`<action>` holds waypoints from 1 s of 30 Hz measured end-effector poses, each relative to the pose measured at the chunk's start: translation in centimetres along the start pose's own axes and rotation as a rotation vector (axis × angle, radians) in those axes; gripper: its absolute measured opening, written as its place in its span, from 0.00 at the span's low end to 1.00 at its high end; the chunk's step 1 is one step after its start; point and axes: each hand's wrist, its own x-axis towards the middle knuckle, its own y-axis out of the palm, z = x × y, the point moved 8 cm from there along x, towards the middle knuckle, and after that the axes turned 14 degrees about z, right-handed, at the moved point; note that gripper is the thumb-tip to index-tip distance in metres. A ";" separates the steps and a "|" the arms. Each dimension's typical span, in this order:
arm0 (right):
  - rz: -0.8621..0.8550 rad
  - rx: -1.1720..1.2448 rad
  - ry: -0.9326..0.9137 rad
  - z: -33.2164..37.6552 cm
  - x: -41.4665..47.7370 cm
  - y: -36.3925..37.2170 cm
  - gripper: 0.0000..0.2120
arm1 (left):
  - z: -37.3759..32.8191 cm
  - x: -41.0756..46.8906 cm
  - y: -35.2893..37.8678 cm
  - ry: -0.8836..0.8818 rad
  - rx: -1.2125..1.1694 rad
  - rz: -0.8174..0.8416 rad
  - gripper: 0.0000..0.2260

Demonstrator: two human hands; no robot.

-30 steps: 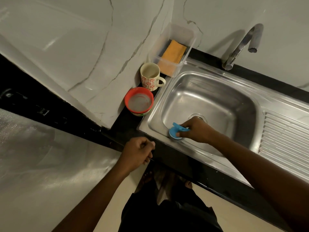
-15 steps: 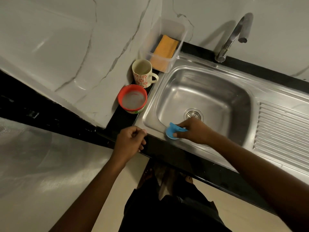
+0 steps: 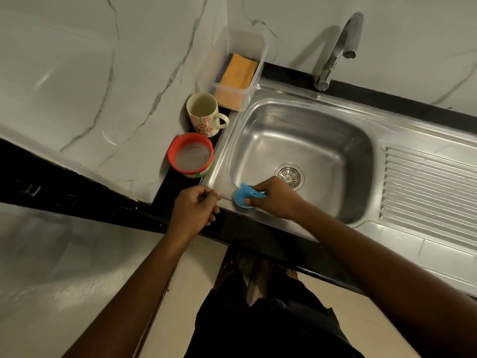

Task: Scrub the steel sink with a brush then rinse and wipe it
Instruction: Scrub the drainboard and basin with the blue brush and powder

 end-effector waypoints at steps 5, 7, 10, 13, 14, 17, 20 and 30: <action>0.048 0.070 0.077 -7.3 -6.6 -3.4 0.16 | -0.3 0.2 0.3 0.010 -0.009 0.017 0.08; 0.072 0.073 0.112 -8.4 -7.6 -3.6 0.14 | -0.5 0.2 0.5 0.013 -0.006 0.017 0.08; 0.036 -0.009 0.080 -7.6 -6.0 -3.3 0.18 | -1.0 0.3 1.0 0.022 -0.003 0.022 0.08; -0.004 -0.008 0.061 -4.9 -2.9 -1.8 0.17 | -1.3 0.7 1.3 0.025 0.002 0.022 0.08; -0.022 0.008 0.044 -3.5 -2.2 -1.1 0.17 | -1.5 0.8 1.5 0.029 0.011 0.024 0.08; -0.055 0.053 0.020 -1.7 -1.6 0.3 0.19 | -2.2 1.3 2.1 0.046 0.031 0.028 0.08; -0.059 0.041 0.056 -4.7 -4.7 -0.2 0.20 | -3.1 1.6 2.7 0.068 0.019 0.041 0.09; -0.020 -0.047 0.101 -8.1 -9.3 -2.4 0.21 | -4.0 2.2 3.3 0.078 0.008 0.048 0.09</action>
